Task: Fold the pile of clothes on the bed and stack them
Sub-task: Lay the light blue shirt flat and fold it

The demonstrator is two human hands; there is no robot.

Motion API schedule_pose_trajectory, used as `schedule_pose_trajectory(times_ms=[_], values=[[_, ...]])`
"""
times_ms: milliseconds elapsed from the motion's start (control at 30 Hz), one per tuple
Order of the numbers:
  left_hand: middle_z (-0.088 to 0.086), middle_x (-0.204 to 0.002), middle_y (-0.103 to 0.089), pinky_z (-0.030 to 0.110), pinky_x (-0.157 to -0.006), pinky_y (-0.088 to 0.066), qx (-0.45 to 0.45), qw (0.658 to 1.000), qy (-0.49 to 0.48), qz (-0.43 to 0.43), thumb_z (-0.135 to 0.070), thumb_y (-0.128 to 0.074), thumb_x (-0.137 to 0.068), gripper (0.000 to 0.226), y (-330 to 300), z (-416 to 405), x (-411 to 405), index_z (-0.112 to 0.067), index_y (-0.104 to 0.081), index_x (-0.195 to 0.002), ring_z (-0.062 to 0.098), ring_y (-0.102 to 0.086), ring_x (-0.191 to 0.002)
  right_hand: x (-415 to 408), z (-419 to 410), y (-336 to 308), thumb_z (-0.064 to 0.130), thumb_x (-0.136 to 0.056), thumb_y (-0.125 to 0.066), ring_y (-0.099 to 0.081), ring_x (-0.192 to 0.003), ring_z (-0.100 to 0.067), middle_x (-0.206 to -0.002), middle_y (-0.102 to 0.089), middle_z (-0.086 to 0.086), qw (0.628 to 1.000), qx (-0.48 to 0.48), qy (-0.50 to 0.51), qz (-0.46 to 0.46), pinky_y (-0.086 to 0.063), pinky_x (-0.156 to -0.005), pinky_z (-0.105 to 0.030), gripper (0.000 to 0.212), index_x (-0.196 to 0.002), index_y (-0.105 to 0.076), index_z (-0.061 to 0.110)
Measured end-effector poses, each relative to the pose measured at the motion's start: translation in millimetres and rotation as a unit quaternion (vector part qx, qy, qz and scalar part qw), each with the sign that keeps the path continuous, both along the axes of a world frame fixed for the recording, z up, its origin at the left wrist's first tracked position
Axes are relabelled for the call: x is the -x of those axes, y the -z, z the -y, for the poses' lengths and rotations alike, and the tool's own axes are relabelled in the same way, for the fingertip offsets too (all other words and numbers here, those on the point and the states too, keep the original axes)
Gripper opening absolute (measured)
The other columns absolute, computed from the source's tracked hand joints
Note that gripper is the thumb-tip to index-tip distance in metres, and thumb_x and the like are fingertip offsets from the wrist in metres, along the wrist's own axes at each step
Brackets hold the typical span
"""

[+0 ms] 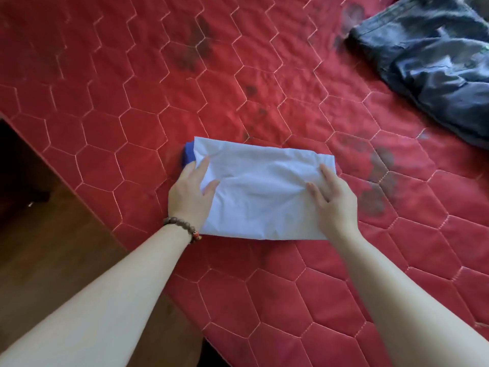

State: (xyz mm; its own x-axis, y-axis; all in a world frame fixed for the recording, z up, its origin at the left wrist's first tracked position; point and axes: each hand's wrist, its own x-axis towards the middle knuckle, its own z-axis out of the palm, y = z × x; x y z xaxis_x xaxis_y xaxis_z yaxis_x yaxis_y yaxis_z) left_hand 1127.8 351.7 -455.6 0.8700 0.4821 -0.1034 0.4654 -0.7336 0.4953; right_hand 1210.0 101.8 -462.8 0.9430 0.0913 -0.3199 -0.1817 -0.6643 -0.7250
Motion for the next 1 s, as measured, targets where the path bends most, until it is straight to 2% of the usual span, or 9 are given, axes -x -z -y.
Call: schedule_pose_trajectory(times_ms=[100,233,300,400,567,667,767,833,1000], values=[[0.006,-0.134,-0.053,0.028,-0.083,-0.040,-0.004,1.000,-0.009,-0.003,-0.022,-0.063,-0.092,0.052,17,-25,-5,-0.013,-0.048,-0.141,0.027,-0.059,-0.107,-10,-26,16,0.026,-0.096,-0.057,-0.049,-0.114,-0.018,-0.122,-0.055,-0.004,1.000,0.012,-0.004,0.000,-0.024,-0.081,-0.012,0.049,-0.144,-0.043,0.025],[-0.001,-0.151,-0.035,0.039,-0.085,-0.045,-0.024,0.998,0.002,-0.057,-0.030,-0.058,-0.095,0.058,48,-45,-1,-0.020,-0.037,-0.148,0.027,-0.057,-0.113,-8,-38,39,0.035,-0.096,-0.052,-0.050,-0.101,-0.021,-0.107,-0.041,0.000,0.996,0.087,-0.013,-0.029,-0.030,-0.080,-0.024,0.047,-0.141,-0.041,0.039],[0.002,-0.155,-0.028,0.045,-0.095,-0.042,-0.030,0.996,-0.007,-0.089,-0.036,-0.053,-0.096,0.059,60,-49,4,-0.027,-0.031,-0.150,0.032,-0.049,-0.119,-5,-37,50,0.045,-0.093,-0.049,-0.043,-0.111,-0.026,-0.118,-0.040,-0.004,0.983,0.179,-0.027,-0.015,-0.034,-0.092,-0.036,0.049,-0.141,-0.035,0.049],[0.013,-0.141,-0.041,0.048,-0.100,-0.039,-0.015,0.997,-0.027,-0.072,-0.036,-0.054,-0.095,0.059,67,-49,7,-0.031,-0.032,-0.150,0.036,-0.042,-0.113,-2,-41,54,0.051,-0.093,-0.042,-0.035,-0.118,-0.029,-0.132,-0.036,-0.006,0.973,0.230,-0.032,-0.001,-0.032,-0.100,-0.045,0.053,-0.142,-0.022,0.056],[0.015,-0.128,-0.038,0.048,-0.088,-0.043,-0.022,0.995,-0.050,-0.082,-0.052,-0.057,-0.087,0.068,64,-38,4,-0.038,-0.031,-0.148,0.038,-0.042,-0.107,3,-51,55,0.063,-0.091,-0.035,-0.032,-0.115,-0.026,-0.120,-0.034,-0.004,0.969,0.243,0.000,-0.035,-0.037,-0.075,-0.035,0.057,-0.142,-0.010,0.061],[0.012,-0.124,-0.037,0.043,-0.080,-0.045,-0.010,0.992,-0.071,-0.103,-0.059,-0.052,-0.087,0.069,64,-37,3,-0.047,-0.023,-0.148,0.034,-0.048,-0.099,2,-58,54,0.063,-0.091,-0.035,-0.045,-0.099,-0.028,-0.110,-0.033,-0.002,0.972,0.233,0.007,-0.039,-0.035,-0.070,-0.033,0.058,-0.142,-0.007,0.062],[0.010,-0.094,-0.049,0.035,-0.072,-0.046,0.067,0.989,-0.070,-0.113,-0.057,-0.052,-0.089,0.070,66,-43,-1,-0.048,-0.016,-0.149,0.031,-0.055,-0.076,3,-64,52,0.061,-0.093,-0.037,-0.050,-0.078,-0.028,-0.104,-0.039,-0.005,0.976,0.212,0.018,-0.049,-0.036,-0.069,-0.034,0.060,-0.143,-0.006,0.060],[0.012,-0.081,-0.057,0.034,-0.072,-0.044,0.090,0.989,-0.049,-0.108,-0.053,-0.052,-0.091,0.070,66,-49,-5,-0.044,-0.016,-0.150,0.032,-0.058,-0.077,1,-67,52,0.057,-0.094,-0.040,-0.051,-0.078,-0.029,-0.101,-0.043,-0.006,0.978,0.203,0.011,-0.044,-0.036,-0.070,-0.034,0.060,-0.144,-0.008,0.058],[0.021,-0.106,-0.063,0.038,-0.083,-0.044,0.064,0.994,-0.075,-0.042,-0.043,-0.059,-0.091,0.069,51,-79,-15,-0.028,-0.027,-0.151,0.036,-0.058,-0.099,-32,-106,39,0.051,-0.095,-0.044,-0.052,-0.079,-0.030,-0.098,-0.043,-0.005,0.982,0.182,-0.050,0.008,-0.037,-0.071,-0.034,0.060,-0.149,-0.017,0.048]])
